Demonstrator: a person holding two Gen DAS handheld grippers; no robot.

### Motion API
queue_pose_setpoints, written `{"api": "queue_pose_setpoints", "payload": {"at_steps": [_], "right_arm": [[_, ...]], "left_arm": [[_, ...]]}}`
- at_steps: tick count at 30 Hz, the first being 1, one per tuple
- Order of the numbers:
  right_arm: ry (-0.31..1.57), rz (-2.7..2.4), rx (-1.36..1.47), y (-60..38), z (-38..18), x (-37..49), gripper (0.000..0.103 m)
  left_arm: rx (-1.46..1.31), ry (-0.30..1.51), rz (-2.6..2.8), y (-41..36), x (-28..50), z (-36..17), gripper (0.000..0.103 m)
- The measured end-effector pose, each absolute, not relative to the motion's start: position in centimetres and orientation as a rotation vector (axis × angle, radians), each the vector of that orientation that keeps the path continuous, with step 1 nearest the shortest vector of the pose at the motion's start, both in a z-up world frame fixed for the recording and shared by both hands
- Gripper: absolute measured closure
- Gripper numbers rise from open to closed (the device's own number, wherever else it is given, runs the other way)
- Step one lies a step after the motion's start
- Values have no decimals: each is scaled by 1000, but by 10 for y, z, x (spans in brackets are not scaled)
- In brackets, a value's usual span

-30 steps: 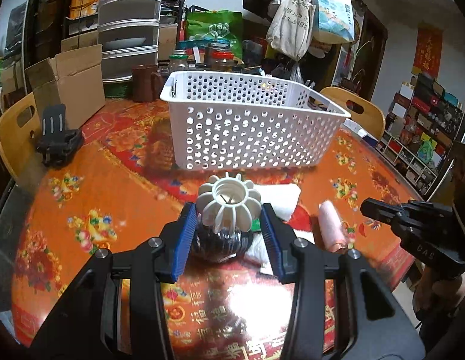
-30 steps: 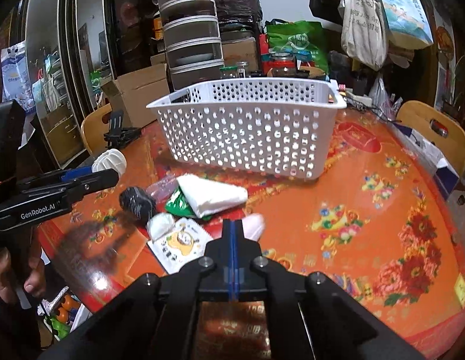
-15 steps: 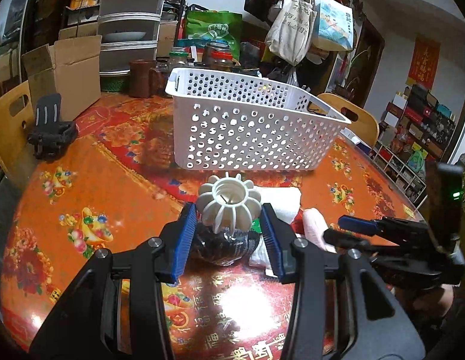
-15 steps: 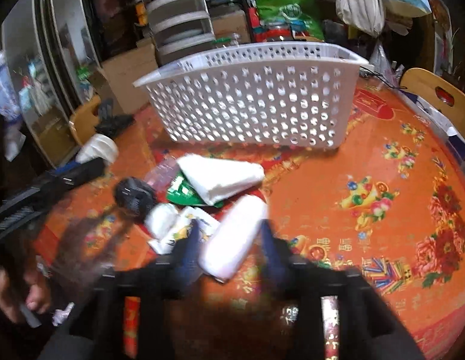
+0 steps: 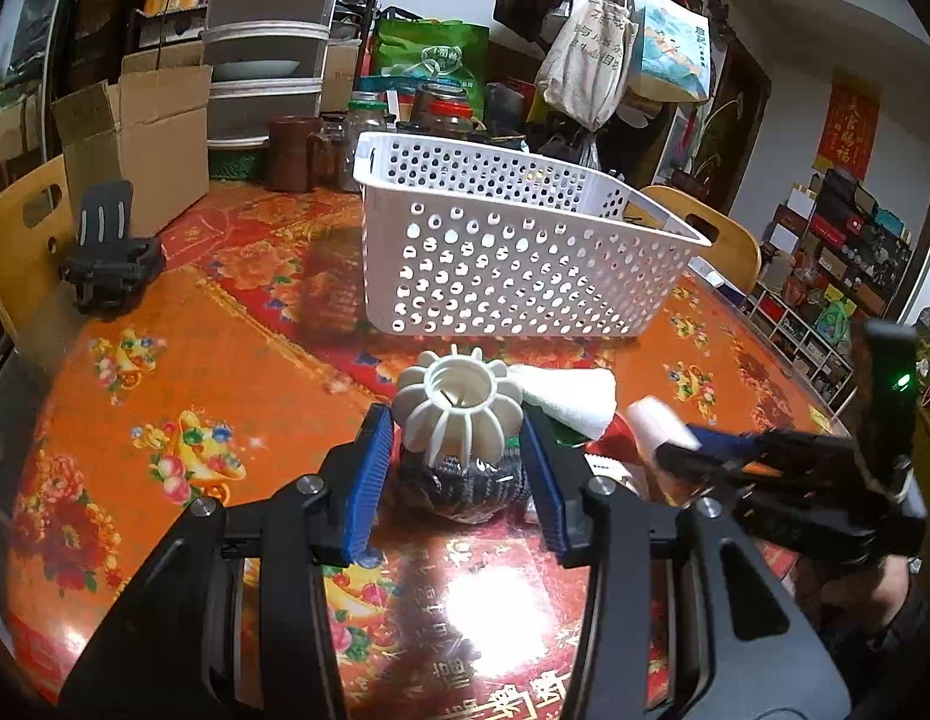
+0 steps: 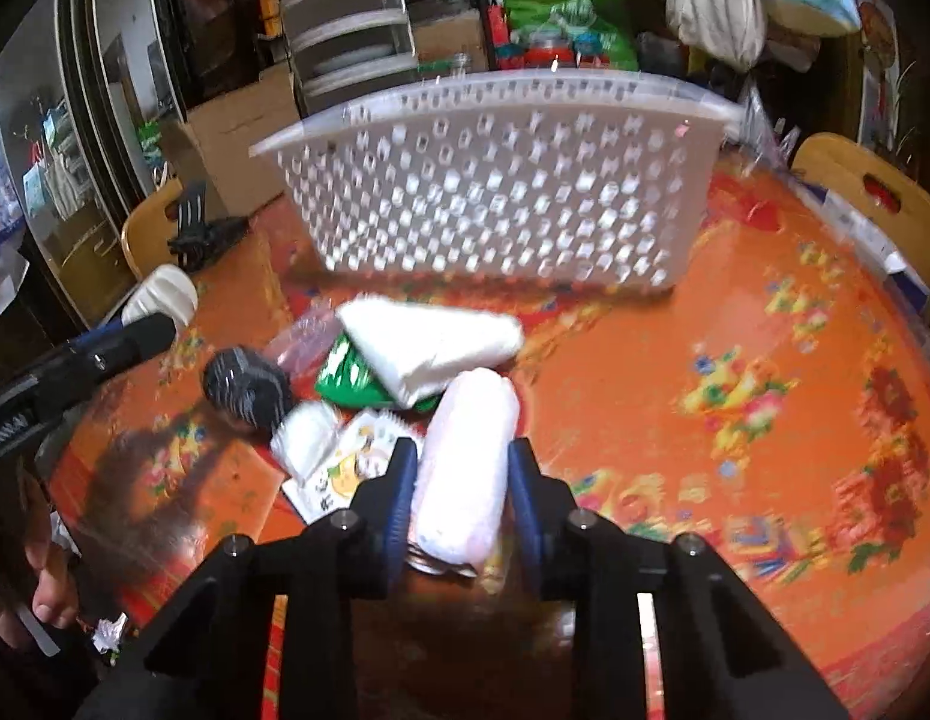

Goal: Organize soft objects
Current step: 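Carry the ball and sock into the white basket and open both tools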

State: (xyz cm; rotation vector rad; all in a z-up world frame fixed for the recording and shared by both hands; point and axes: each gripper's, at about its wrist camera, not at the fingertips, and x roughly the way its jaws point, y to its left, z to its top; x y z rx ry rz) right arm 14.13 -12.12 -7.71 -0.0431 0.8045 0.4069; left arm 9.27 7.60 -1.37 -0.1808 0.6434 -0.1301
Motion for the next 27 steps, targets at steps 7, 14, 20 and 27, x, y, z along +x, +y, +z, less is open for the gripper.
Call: {"api": "queue_pose_setpoints", "payload": {"at_steps": [7, 14, 20, 27], "right_arm": [[666, 443, -46, -139, -10, 147, 74], [615, 476, -106, -122, 71, 229, 74], [841, 415, -116, -108, 47, 336, 74], [1030, 374, -120, -109, -5, 394, 74]], "left_arm": [[-164, 617, -154, 67, 113, 24, 62], [-124, 648, -157, 52, 196, 86, 62], [-133, 886, -120, 45, 313, 81, 62], [-144, 1081, -40, 41, 378, 41, 62]]}}
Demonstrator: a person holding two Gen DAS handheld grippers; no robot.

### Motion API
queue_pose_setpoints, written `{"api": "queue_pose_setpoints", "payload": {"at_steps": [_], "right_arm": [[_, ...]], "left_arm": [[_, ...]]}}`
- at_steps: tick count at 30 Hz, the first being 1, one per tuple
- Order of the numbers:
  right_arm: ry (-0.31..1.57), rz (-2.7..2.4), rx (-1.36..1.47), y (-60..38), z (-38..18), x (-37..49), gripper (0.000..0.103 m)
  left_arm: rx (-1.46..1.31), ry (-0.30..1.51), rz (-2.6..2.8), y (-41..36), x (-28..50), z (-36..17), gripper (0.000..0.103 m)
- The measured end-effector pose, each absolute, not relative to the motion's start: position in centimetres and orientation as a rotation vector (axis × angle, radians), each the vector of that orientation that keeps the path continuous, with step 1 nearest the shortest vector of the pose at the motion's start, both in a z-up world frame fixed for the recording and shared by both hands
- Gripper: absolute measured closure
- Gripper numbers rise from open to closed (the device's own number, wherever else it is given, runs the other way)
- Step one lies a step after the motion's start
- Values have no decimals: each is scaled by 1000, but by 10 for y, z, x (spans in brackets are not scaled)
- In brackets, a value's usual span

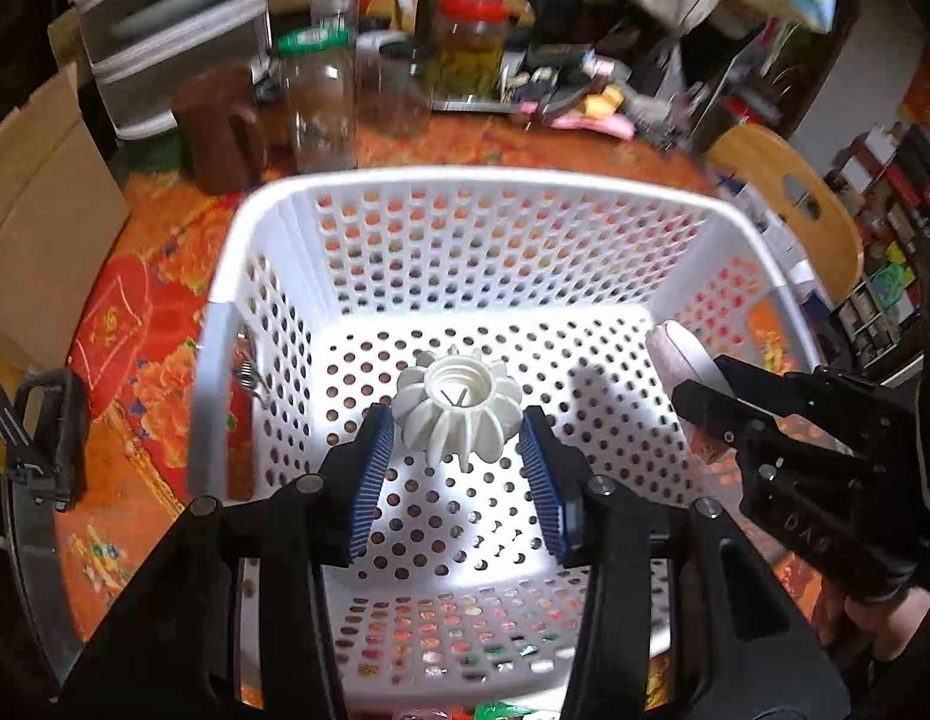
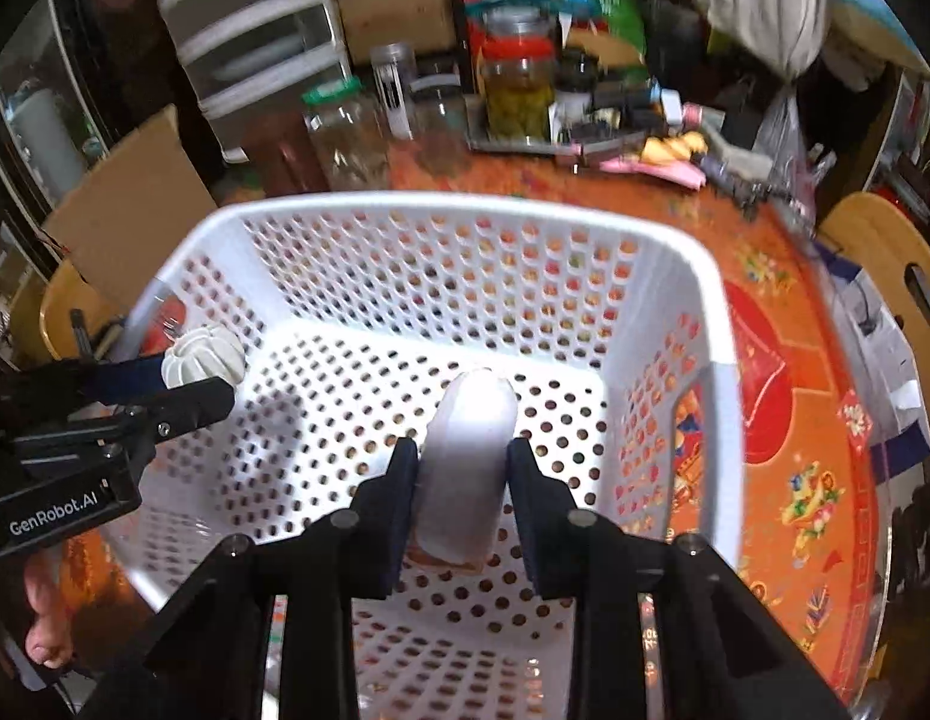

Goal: Organize soft objects
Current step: 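Carry the ball and sock into the white basket and open both tools, then grasp the black sock bundle with the left tool while the right tool grasps the cartoon snack packet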

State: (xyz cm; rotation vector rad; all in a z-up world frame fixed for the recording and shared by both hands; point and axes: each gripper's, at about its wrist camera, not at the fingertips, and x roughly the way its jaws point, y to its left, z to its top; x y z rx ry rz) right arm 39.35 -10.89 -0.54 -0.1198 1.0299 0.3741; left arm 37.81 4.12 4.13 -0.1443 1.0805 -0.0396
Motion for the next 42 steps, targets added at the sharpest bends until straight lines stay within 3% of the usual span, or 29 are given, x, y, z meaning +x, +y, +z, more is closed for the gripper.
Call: {"api": "queue_pose_setpoints", "payload": {"at_steps": [7, 9, 11, 13, 15, 16, 18, 19, 23, 27, 42], "right_arm": [[1093, 385, -129, -104, -20, 404, 72], [1083, 379, -131, -104, -18, 405, 71], [1060, 383, -112, -109, -11, 403, 62], [1021, 404, -78, -116, 3, 396, 42], [941, 392, -80, -125, 26, 376, 29], [889, 403, -78, -129, 38, 361, 25], [826, 441, -49, -138, 53, 334, 20], [786, 457, -30, -143, 59, 316, 17], [682, 471, -47, -150, 56, 252, 12], [685, 512, -20, -150, 22, 199, 12], [805, 545, 56, -131, -87, 124, 12]], "left_arm": [[-123, 1132, -31, 32, 392, 18, 61], [-145, 1130, -41, 34, 389, 17, 51], [-146, 1100, -35, 37, 383, 23, 43], [-143, 1039, -38, 41, 369, 39, 39], [-146, 967, -50, 45, 347, 60, 30], [-142, 932, -55, 47, 335, 70, 26], [-117, 842, -48, 52, 303, 90, 5], [-98, 786, -25, 54, 280, 101, 4], [-76, 665, 18, 62, 216, 116, 0], [-74, 657, 37, 67, 172, 104, 0], [-206, 791, 9, 80, 91, -35, 0]]}}
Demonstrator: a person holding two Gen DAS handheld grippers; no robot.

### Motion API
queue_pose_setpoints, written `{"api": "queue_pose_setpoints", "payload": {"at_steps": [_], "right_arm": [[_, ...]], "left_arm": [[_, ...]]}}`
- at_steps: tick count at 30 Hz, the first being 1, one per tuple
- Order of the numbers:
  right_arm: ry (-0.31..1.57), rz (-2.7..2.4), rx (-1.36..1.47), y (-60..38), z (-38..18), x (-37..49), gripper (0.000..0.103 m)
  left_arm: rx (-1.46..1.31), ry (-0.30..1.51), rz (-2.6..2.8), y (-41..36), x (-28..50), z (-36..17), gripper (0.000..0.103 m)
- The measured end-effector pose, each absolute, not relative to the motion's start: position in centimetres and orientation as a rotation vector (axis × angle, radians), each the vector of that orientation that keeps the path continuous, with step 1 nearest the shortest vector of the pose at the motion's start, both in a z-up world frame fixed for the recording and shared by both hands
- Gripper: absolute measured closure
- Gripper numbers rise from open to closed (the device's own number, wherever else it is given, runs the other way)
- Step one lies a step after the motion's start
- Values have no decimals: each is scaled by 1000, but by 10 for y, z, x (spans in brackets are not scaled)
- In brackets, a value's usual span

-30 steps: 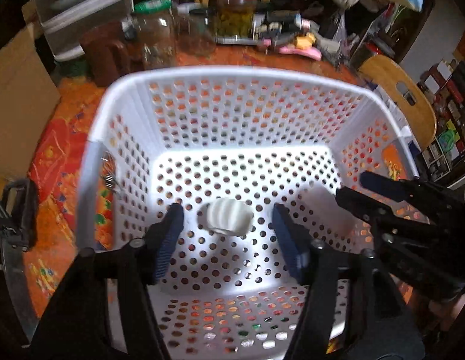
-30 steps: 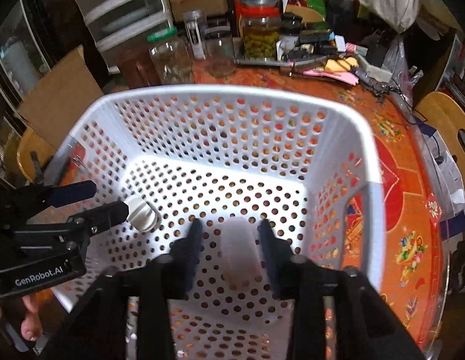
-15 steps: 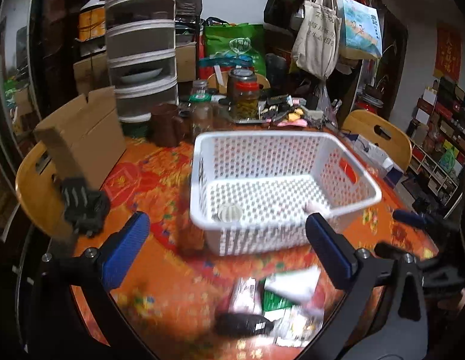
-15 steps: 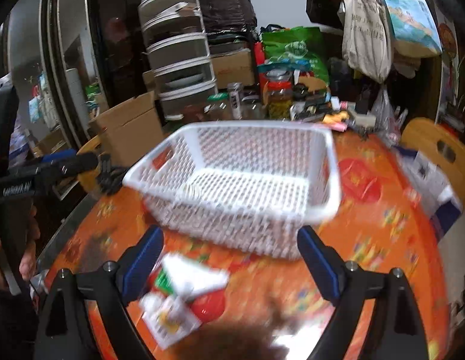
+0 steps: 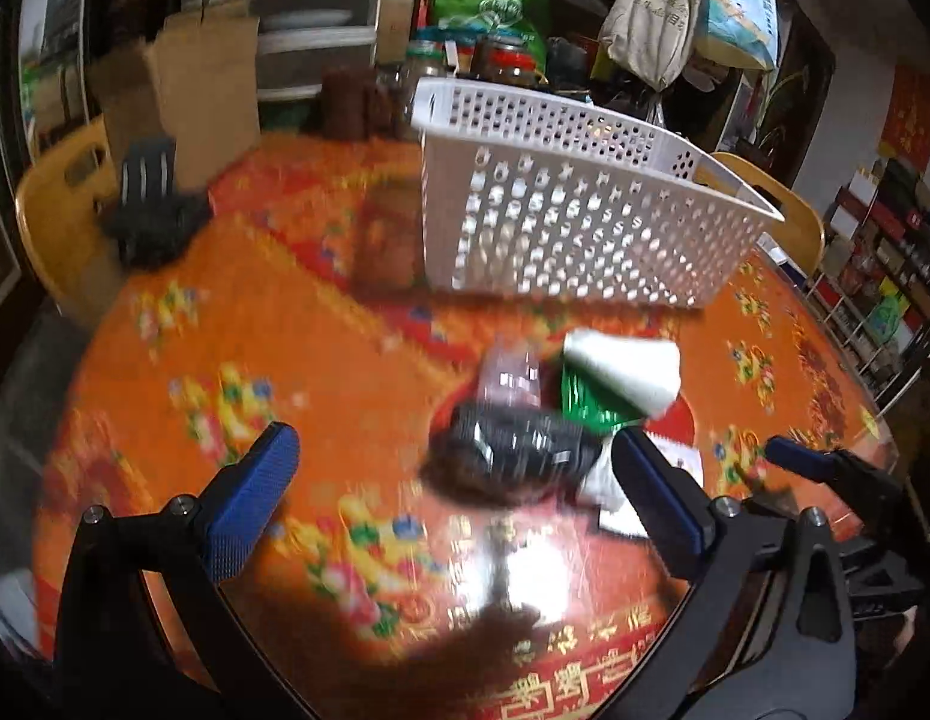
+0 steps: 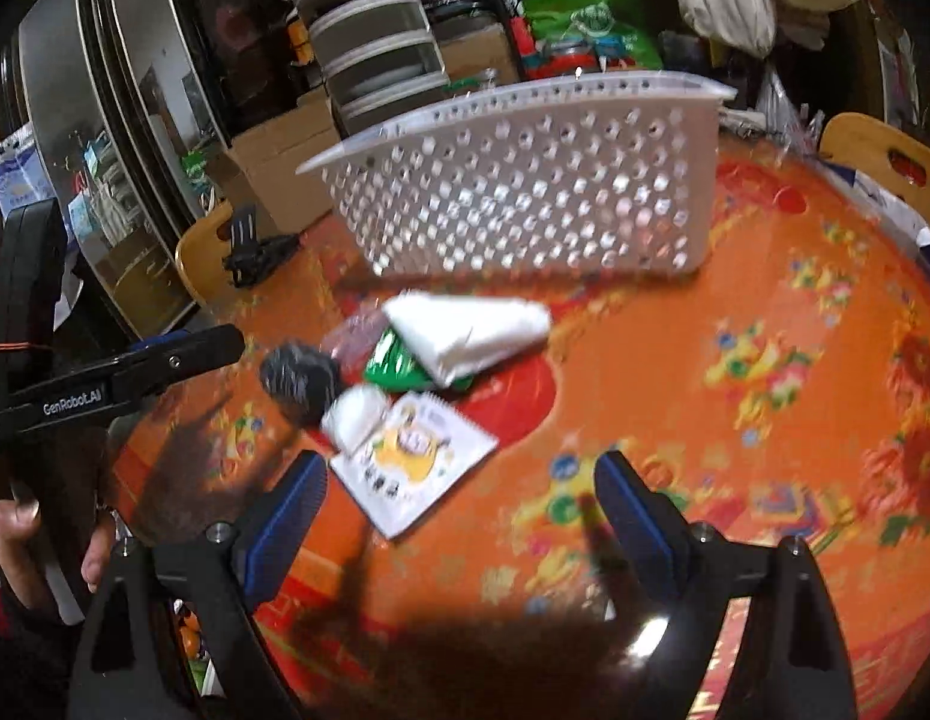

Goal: Organize soft objects
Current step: 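Grasp the black sock bundle with the left tool while the right tool grasps the cartoon snack packet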

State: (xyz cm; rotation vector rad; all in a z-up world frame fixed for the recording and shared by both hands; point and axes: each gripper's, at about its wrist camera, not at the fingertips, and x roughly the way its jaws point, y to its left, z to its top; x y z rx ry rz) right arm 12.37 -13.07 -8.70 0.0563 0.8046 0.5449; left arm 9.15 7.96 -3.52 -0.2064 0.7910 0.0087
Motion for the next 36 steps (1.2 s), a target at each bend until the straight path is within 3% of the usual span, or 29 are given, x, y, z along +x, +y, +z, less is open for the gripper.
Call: {"api": "queue_pose_setpoints", "payload": {"at_steps": [18, 31, 36], "right_arm": [[836, 551, -222, -67, -108, 135, 14], [795, 596, -303, -62, -106, 136, 56], [792, 606, -260, -72, -104, 134, 74]], "left_arm": [[-139, 842, -92, 54, 125, -60, 0], [-169, 836, -112, 63, 131, -69, 2], [-143, 832, -108, 57, 131, -69, 9]]}}
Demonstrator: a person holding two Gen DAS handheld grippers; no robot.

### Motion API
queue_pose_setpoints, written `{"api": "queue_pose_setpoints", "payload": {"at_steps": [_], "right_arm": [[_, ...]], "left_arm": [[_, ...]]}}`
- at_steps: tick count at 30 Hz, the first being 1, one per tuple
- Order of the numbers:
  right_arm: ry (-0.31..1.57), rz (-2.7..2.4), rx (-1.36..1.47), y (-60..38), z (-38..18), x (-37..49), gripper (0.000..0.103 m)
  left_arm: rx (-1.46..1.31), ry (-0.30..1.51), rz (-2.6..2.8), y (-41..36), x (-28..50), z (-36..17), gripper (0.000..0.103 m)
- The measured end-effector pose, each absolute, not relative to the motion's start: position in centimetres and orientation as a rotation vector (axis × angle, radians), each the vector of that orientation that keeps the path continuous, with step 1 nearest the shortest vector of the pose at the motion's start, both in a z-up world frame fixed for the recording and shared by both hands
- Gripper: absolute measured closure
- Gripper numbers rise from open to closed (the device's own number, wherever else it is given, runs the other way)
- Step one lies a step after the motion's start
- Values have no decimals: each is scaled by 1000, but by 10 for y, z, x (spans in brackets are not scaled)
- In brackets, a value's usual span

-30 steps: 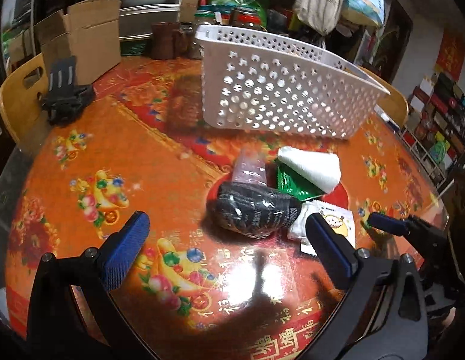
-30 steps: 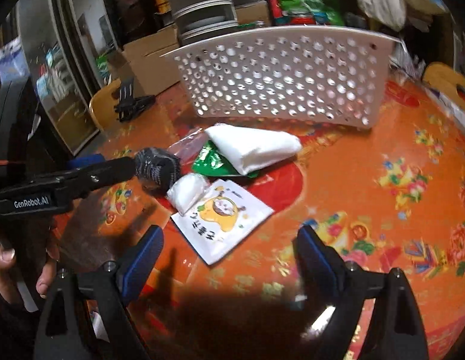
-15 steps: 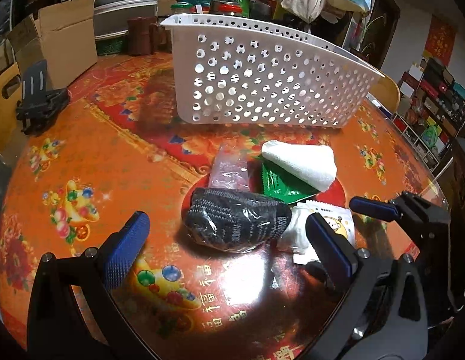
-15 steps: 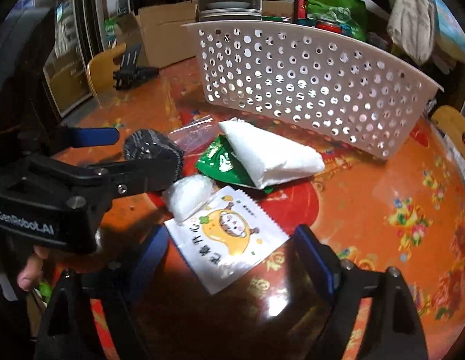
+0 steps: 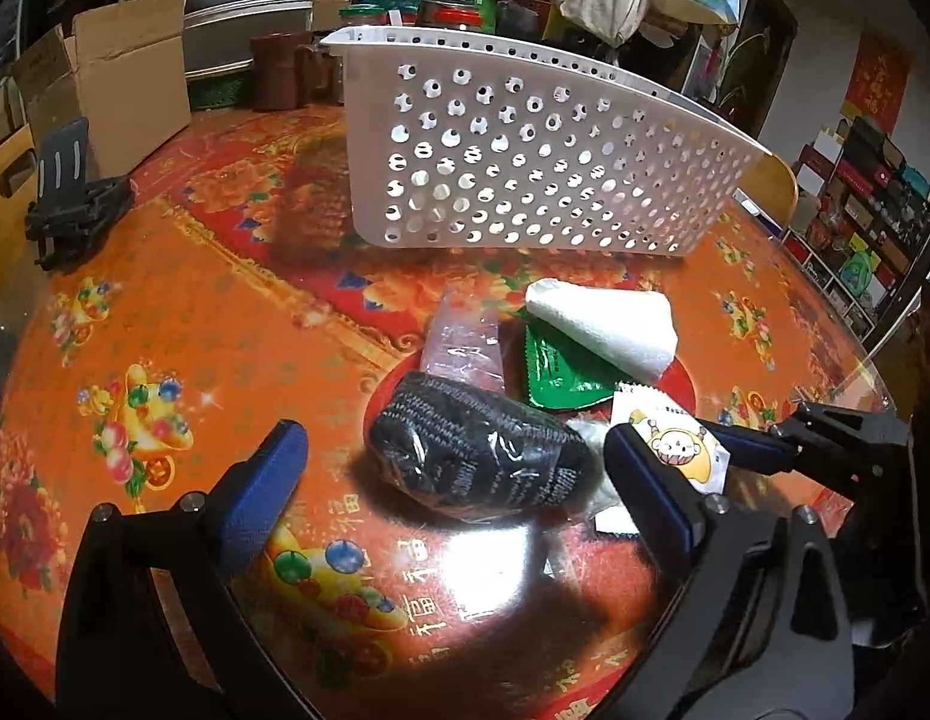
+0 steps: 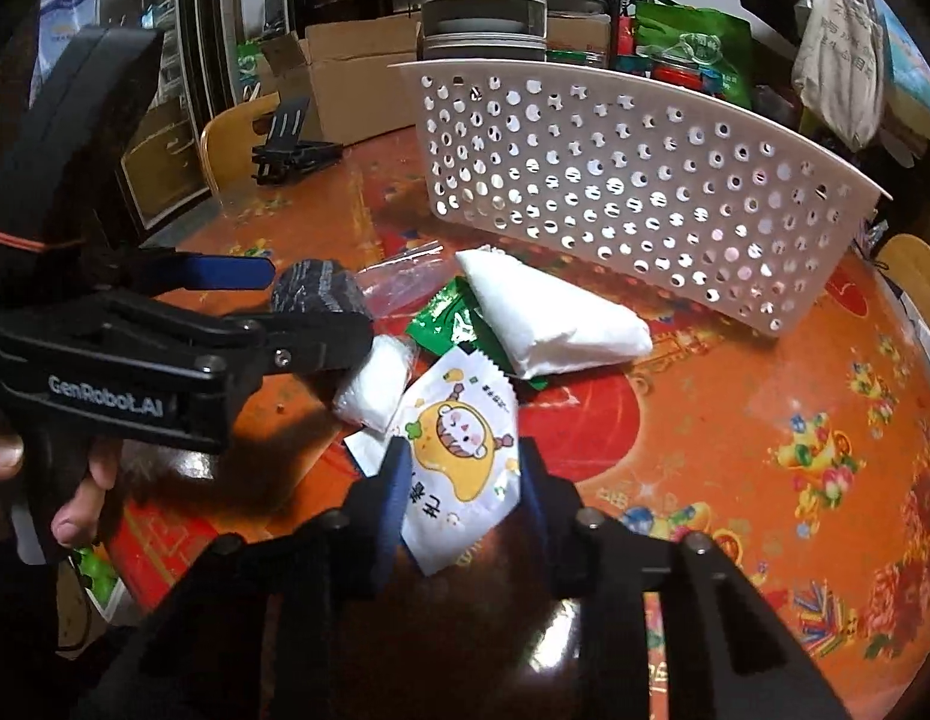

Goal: Organize soft objects
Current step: 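Grasp the black sock bundle with the left tool while the right tool grasps the cartoon snack packet, then carry the black sock and snack packet into the basket and release both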

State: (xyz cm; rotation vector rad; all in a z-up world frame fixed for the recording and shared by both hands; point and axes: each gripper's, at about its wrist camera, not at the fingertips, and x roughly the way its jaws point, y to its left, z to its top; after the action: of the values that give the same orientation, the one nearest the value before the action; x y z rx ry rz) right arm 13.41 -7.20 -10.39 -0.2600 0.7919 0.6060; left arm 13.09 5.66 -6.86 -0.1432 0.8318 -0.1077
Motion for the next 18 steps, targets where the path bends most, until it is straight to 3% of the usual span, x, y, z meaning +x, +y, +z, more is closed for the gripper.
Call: {"api": "queue_pose_setpoints", "payload": {"at_steps": [9, 18], "right_arm": [[789, 625, -199, -85, -104, 131, 83], [761, 631, -141, -100, -97, 128, 90]], "left_arm": [[-123, 809, -137, 50, 127, -67, 40], [-109, 769, -113, 49, 118, -62, 45]]}}
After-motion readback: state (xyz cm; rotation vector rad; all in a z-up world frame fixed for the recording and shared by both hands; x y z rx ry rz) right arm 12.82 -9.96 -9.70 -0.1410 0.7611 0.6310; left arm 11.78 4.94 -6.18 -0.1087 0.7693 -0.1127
